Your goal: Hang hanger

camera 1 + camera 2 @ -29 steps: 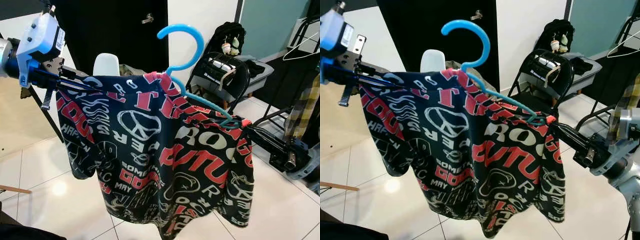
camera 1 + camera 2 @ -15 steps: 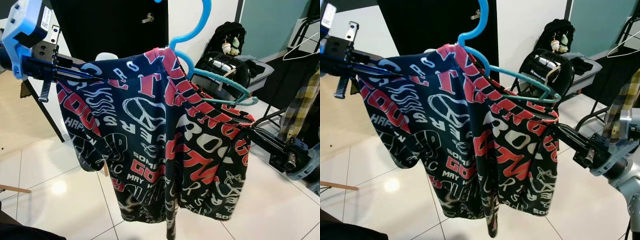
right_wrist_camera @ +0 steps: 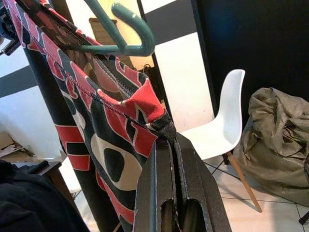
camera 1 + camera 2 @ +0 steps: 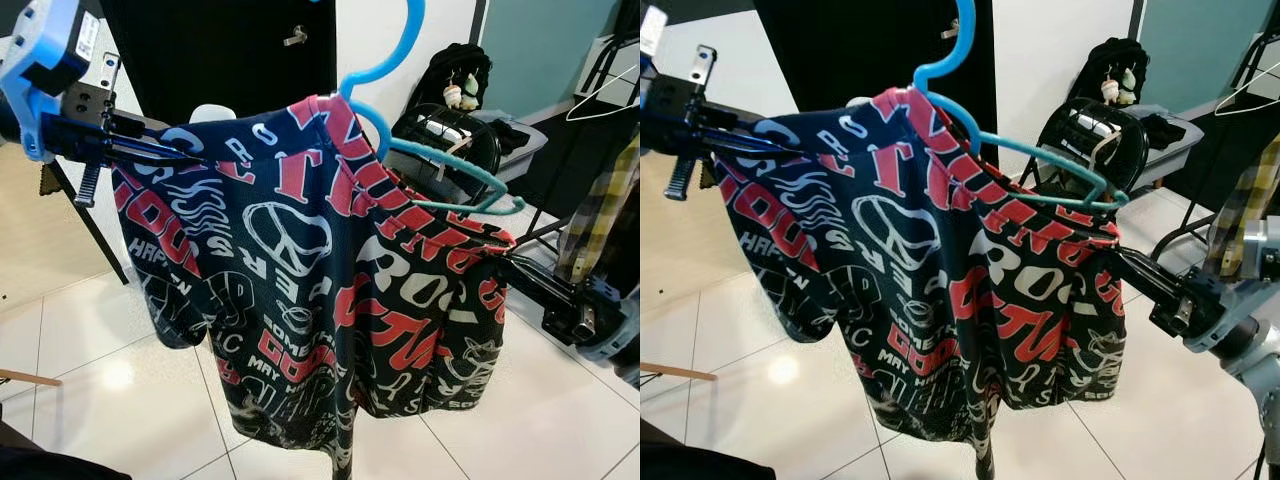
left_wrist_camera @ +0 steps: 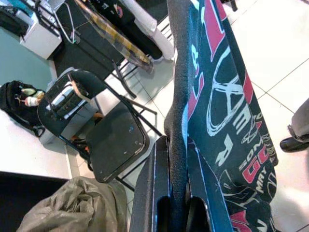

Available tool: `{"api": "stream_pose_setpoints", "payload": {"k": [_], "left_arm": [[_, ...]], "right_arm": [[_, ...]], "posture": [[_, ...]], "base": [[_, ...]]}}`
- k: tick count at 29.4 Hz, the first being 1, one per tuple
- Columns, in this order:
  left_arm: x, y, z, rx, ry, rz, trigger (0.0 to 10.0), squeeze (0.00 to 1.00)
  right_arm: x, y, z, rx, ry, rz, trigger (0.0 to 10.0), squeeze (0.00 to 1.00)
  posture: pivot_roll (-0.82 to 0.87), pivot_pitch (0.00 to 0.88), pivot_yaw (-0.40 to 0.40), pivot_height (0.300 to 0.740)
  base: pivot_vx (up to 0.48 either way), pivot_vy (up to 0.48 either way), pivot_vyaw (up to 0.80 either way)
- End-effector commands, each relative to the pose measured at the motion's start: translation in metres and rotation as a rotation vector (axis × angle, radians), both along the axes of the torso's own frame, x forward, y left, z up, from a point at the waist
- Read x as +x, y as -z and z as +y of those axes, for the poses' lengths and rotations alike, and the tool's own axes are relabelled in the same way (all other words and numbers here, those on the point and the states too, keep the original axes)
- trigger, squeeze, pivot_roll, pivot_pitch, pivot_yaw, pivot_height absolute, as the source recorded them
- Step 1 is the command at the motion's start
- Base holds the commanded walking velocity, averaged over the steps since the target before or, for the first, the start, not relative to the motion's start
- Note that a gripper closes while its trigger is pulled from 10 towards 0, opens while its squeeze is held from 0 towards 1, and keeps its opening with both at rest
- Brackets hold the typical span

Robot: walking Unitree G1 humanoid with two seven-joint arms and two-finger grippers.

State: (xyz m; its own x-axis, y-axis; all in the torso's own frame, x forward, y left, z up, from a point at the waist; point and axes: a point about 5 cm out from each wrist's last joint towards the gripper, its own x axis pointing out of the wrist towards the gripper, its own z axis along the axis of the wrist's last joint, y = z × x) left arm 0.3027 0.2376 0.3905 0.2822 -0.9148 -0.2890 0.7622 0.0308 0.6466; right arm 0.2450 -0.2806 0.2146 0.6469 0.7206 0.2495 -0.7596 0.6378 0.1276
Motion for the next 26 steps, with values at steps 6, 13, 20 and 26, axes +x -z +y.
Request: {"api": "stream_pose_setpoints", "payload": {"k": [6, 13, 20, 26], "left_arm": [[-0.007, -0.001, 0.015, 0.033, -0.022, 0.026, 10.0, 0.0], [-0.008, 0.004, 0.018, 0.057, -0.038, 0.054, 10.0, 0.0], [-0.01, 0.008, 0.017, 0.074, -0.026, 0.083, 10.0, 0.0], [-0.012, 0.014, 0.015, 0.094, -0.012, 0.112, 10.0, 0.0]], "right_arm": [[-0.002, -0.004, -0.002, -0.004, -0.001, -0.011, 0.0, 0.0], [-0.003, -0.005, -0.004, -0.007, 0.003, -0.01, 0.0, 0.0], [-0.002, -0.005, -0.004, -0.008, 0.002, -0.01, 0.0, 0.0], [-0.001, -0.006, -0.004, -0.012, 0.002, -0.011, 0.0, 0.0]], "posture": [[-0.06, 0.0, 0.061, 0.74], [-0.06, 0.0, 0.06, 0.74], [-0.06, 0.0, 0.059, 0.74], [-0.06, 0.0, 0.057, 0.74]], "base": [[0.0, 0.0, 0.0], [0.0, 0.0, 0.0], [0.0, 0.0, 0.0], [0.0, 0.0, 0.0]]}}
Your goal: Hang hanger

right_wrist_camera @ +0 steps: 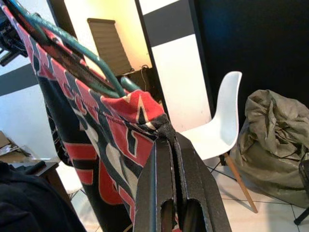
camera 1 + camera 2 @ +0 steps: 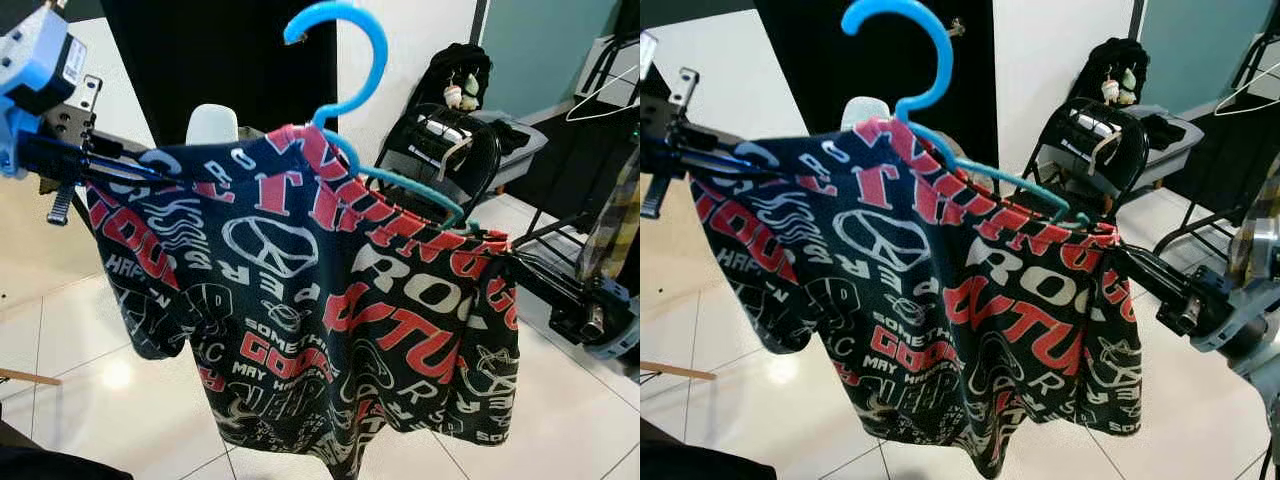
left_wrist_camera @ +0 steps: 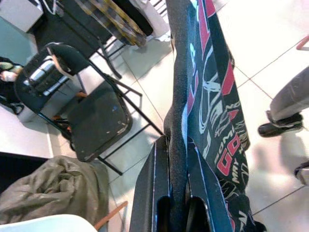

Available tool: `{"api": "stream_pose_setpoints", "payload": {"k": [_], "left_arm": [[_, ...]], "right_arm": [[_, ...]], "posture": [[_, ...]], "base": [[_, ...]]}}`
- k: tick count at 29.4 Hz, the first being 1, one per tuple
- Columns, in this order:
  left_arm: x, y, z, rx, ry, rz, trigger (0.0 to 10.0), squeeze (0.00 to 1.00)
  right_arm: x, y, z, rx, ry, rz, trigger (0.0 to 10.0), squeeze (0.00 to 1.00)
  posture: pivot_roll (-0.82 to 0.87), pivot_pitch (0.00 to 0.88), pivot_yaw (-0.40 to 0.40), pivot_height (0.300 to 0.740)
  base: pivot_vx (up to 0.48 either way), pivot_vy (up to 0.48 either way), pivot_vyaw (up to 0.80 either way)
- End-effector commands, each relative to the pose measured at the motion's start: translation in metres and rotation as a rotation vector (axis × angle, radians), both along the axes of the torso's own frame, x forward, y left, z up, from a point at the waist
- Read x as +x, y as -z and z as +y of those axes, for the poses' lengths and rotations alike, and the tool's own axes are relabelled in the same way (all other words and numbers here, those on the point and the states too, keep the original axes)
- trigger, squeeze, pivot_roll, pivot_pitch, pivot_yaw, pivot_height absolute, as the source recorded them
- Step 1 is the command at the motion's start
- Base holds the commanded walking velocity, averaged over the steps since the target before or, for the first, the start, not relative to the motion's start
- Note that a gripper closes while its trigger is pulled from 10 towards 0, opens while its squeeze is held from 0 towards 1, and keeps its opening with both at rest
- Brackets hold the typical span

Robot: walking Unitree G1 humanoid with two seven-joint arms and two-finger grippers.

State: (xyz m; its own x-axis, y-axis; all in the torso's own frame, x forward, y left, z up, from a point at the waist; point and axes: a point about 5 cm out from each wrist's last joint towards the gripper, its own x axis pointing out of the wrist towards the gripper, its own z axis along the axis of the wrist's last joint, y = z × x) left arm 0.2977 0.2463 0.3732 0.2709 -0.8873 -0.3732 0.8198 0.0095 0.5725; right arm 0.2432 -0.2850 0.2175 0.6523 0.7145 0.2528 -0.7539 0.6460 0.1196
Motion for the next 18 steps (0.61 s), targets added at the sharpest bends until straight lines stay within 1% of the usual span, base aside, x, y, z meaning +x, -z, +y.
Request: {"api": "stream_pose_setpoints", "payload": {"k": [1, 7, 18], "left_arm": [[-0.0067, -0.0036, 0.0067, 0.029, 0.011, 0.018, 10.0, 0.0], [-0.0097, 0.0009, 0.0013, 0.017, 0.051, 0.048, 10.0, 0.0], [-0.0134, 0.0036, -0.0021, 0.012, 0.081, 0.074, 10.0, 0.0]], "right_arm": [[0.0005, -0.0033, 0.0001, -0.009, -0.008, -0.003, 0.0, 0.0], [0.0028, -0.0044, 0.0007, -0.016, -0.014, -0.002, 0.0, 0.0], [0.004, -0.0057, 0.0001, -0.019, -0.013, -0.002, 0.0, 0.0]], "posture": [[-0.06, 0.0, 0.057, 0.74], [-0.06, 0.0, 0.052, 0.74], [-0.05, 0.0, 0.049, 0.74]], "base": [[0.0, 0.0, 0.0], [0.0, 0.0, 0.0], [0.0, 0.0, 0.0]]}}
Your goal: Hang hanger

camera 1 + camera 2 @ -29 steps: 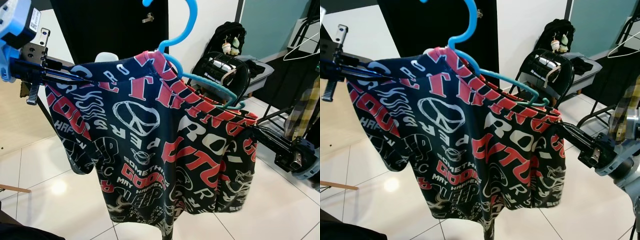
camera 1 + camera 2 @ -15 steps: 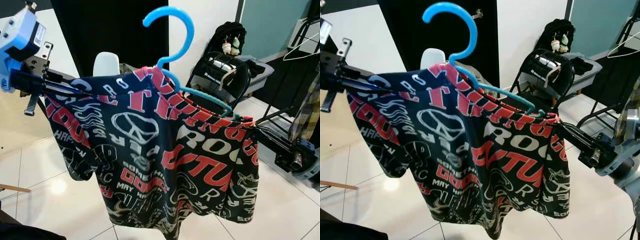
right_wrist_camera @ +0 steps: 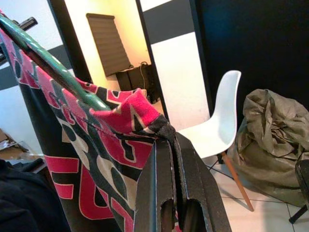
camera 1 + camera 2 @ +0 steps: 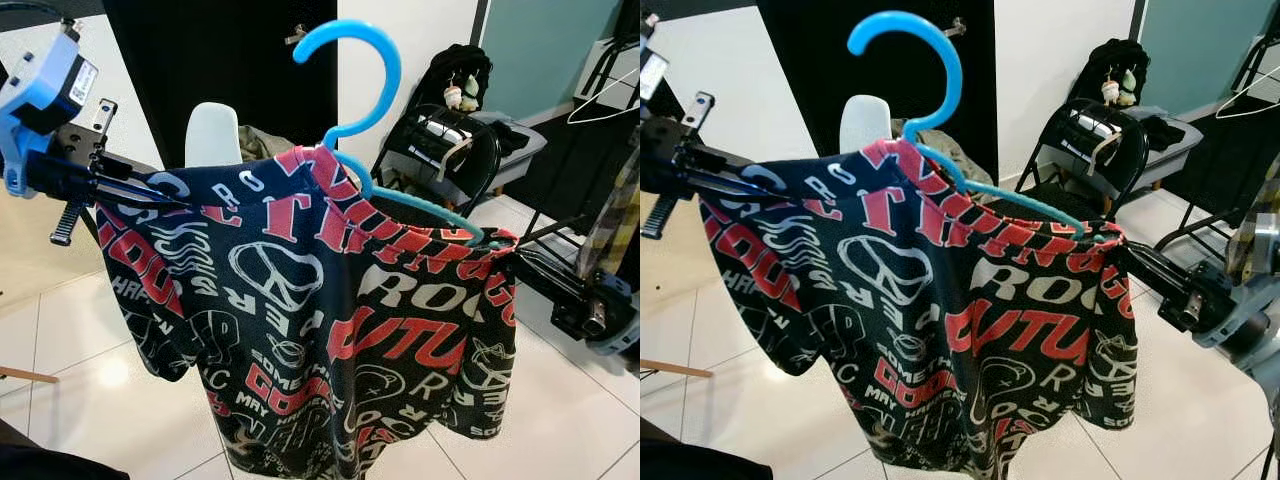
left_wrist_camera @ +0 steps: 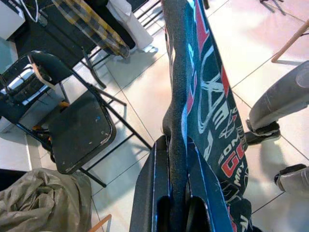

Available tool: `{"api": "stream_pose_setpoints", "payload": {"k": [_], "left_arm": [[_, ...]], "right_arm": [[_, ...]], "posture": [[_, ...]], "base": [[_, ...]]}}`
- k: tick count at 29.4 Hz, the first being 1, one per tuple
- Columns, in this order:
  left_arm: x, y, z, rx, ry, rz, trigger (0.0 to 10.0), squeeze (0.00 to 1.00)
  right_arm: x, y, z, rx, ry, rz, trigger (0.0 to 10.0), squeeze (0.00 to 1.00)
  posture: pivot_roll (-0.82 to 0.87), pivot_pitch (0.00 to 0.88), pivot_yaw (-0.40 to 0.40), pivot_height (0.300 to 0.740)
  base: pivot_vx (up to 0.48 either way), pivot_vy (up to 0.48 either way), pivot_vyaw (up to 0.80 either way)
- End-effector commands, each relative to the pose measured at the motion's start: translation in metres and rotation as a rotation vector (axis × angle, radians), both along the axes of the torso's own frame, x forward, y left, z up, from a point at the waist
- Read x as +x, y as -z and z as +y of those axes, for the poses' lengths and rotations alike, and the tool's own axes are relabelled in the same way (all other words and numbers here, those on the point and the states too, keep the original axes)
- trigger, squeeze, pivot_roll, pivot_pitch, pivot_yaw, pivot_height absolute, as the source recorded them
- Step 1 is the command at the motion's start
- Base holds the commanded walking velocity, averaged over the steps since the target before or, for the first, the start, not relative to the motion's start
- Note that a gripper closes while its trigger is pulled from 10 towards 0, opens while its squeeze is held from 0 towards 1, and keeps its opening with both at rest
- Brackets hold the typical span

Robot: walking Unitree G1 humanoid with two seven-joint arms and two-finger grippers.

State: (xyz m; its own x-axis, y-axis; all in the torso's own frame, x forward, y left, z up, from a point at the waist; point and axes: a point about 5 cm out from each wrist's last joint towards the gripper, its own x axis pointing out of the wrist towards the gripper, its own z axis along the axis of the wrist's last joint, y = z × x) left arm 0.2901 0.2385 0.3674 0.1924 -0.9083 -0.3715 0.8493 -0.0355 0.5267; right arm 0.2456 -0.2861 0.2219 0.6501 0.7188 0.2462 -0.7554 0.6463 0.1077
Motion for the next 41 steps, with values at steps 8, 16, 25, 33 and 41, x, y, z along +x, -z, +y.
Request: {"api": "stream_pose_setpoints", "payload": {"k": [8, 16, 25, 33, 41], "left_arm": [[0.006, 0.018, -0.002, 0.026, 0.01, 0.033, 10.0, 0.0], [0.019, 0.044, -0.006, -0.017, -0.076, 0.017, 10.0, 0.0], [0.021, 0.058, -0.01, -0.063, -0.123, 0.01, 10.0, 0.0], [0.025, 0.061, 0.011, -0.064, -0.285, -0.074, 10.0, 0.0], [0.018, 0.045, 0.035, -0.018, -0.375, -0.131, 10.0, 0.0]], "right_arm": [[0.004, -0.017, 0.015, -0.032, -0.091, -0.048, 0.0, 0.0], [0.0, -0.039, 0.034, -0.12, -0.232, -0.094, 0.0, 0.0], [0.002, -0.046, 0.032, -0.176, -0.251, -0.094, 0.0, 0.0], [0.004, -0.05, 0.015, -0.212, -0.188, -0.072, 0.0, 0.0], [0.0, -0.044, -0.001, -0.214, -0.125, -0.045, 0.0, 0.0]], "posture": [[-0.06, 0.0, 0.043, 0.74], [-0.07, 0.0, 0.03, 0.74], [-0.08, 0.0, 0.02, 0.74], [-0.08, 0.0, 0.008, 0.74], [-0.07, 0.0, 0.012, 0.74]], "base": [[0.0, 0.0, 0.0], [0.0, 0.0, 0.0], [0.0, 0.0, 0.0], [0.0, 0.0, 0.0], [0.0, 0.0, 0.0]]}}
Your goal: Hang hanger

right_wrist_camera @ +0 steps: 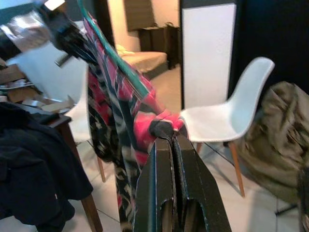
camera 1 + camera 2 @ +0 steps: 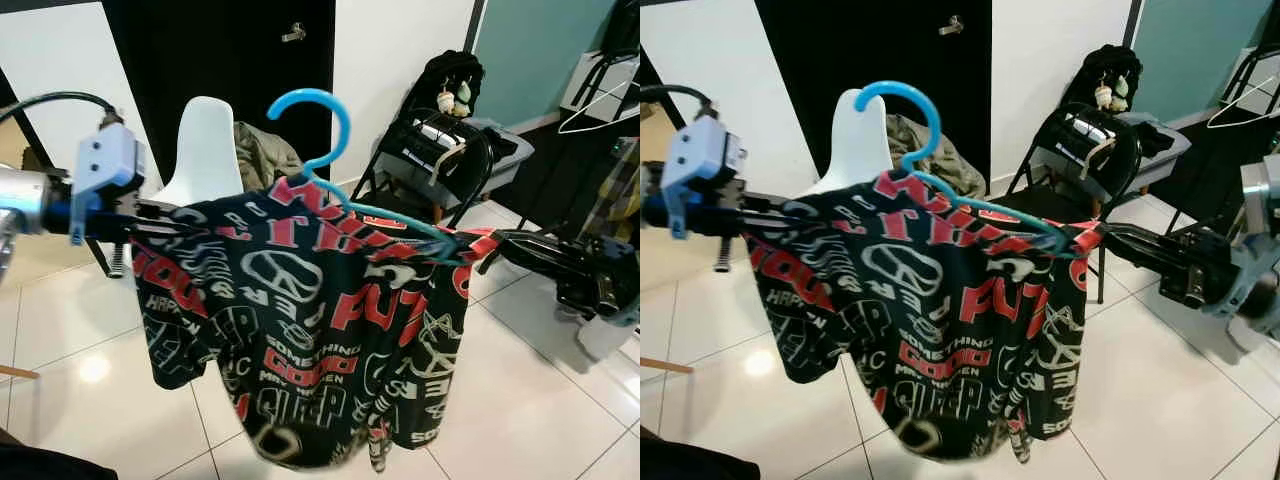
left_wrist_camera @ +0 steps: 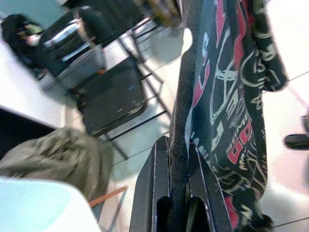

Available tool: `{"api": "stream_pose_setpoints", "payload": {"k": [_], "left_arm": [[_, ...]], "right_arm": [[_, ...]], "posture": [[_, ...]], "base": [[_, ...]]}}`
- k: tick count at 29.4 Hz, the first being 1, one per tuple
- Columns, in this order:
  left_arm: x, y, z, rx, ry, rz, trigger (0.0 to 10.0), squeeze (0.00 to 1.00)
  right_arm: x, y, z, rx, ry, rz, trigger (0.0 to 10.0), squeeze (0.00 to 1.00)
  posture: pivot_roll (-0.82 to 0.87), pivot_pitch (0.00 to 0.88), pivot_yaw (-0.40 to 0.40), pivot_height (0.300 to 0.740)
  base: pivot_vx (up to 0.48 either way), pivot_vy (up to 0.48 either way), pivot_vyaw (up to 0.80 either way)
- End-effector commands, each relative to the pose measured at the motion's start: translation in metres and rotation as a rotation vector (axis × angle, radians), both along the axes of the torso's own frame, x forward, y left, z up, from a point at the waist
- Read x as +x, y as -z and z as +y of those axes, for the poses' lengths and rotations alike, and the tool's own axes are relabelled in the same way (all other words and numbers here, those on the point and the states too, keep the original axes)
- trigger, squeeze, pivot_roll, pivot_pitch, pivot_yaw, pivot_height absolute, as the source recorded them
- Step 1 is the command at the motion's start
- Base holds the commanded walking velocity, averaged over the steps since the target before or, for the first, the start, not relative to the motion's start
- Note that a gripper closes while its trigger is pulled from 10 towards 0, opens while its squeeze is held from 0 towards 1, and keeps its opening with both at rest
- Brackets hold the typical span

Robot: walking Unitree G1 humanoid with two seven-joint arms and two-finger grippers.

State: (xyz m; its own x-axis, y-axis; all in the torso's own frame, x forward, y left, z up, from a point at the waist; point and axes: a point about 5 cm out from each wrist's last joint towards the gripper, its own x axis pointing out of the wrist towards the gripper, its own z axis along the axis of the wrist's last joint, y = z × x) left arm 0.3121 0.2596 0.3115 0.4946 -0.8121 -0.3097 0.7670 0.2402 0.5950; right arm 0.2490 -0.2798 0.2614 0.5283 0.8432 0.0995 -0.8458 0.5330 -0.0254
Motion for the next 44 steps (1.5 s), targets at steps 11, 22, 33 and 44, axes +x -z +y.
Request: {"api": "stream_pose_setpoints", "payload": {"k": [11, 22, 33, 44], "left_arm": [[-0.005, -0.005, 0.007, 0.049, -0.038, -0.041, 10.0, 0.0], [-0.024, -0.014, -0.021, -0.083, 0.209, -0.008, 10.0, 0.0], [-0.04, -0.036, -0.012, -0.215, 0.318, 0.019, 10.0, 0.0], [-0.032, -0.042, -0.001, -0.267, 0.213, -0.062, 10.0, 0.0]], "right_arm": [[-0.001, -0.004, -0.01, -0.001, 0.042, -0.035, 0.0, 0.0], [0.005, -0.003, -0.008, -0.014, 0.032, -0.028, 0.0, 0.0], [0.005, 0.0, -0.016, -0.005, 0.063, -0.02, 0.0, 0.0], [0.003, 0.002, -0.021, 0.004, 0.082, -0.02, 0.0, 0.0]], "posture": [[-0.06, 0.0, 0.008, 0.74], [-0.07, 0.0, 0.007, 0.74], [-0.07, 0.0, 0.008, 0.74], [-0.07, 0.0, 0.011, 0.74]], "base": [[0.0, 0.0, 0.0], [0.0, 0.0, 0.0], [0.0, 0.0, 0.0], [0.0, 0.0, 0.0]]}}
